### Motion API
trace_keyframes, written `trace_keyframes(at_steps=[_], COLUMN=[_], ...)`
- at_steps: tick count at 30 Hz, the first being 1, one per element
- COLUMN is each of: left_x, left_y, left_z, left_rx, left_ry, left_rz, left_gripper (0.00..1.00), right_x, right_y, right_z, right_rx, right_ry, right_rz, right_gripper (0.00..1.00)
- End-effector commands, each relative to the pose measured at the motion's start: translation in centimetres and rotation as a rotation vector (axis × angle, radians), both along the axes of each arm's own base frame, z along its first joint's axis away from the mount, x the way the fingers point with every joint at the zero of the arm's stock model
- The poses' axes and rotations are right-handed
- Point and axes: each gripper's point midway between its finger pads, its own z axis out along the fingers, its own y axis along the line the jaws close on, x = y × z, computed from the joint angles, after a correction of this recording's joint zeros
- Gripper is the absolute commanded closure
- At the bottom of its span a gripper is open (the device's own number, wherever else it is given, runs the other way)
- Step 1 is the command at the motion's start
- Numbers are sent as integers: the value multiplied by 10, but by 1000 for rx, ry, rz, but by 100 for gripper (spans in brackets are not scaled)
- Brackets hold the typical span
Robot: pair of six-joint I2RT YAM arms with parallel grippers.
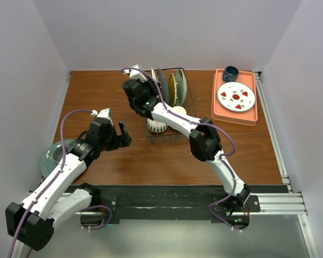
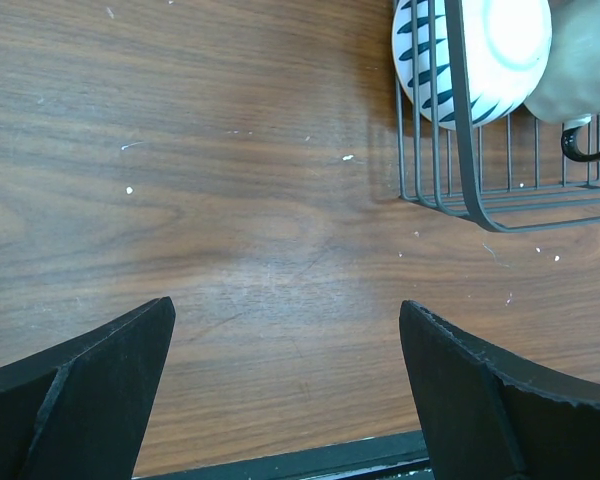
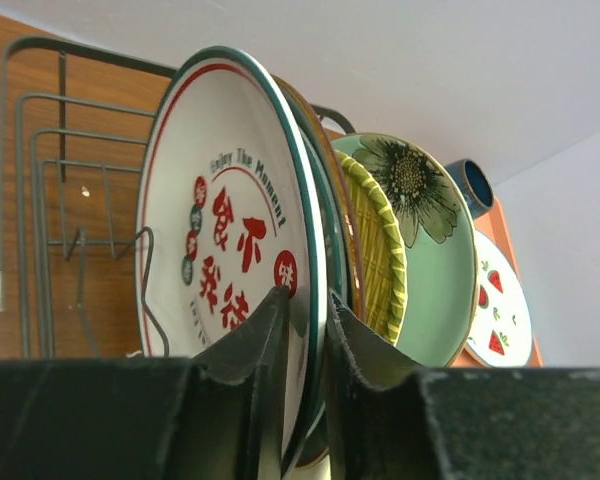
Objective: Load the mixed dishes into the dish rack
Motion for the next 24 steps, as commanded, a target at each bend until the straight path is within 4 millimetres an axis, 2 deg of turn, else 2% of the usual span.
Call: trace_keyframes(at_steps=[1, 5, 7, 12, 19, 24], left_x=[6, 6, 6, 7, 8, 8], left_y=[-4, -5, -5, -7, -8, -9], left_z=[2, 1, 0, 1, 1, 3], left_rx=[-27, -29, -30, -37, -42, -45], left_ry=[-20, -15, -13, -14, -15, -17], left_rz=[-2, -4, -4, -9, -11, -12], left_gripper=[0, 0, 0, 0, 0, 0], right_x=[4, 4, 3, 0, -7, -17], right_y=[-24, -25, -26, -27, -31, -31], right_z=[29, 29, 34, 46, 73, 99], right_rx=[53, 67, 78, 118, 179, 249], right_ry=[-37, -29, -34, -44, -67, -85], right_rz=[-71, -66, -66, -55, -34, 6], right_gripper=[77, 69, 61, 51, 45, 33])
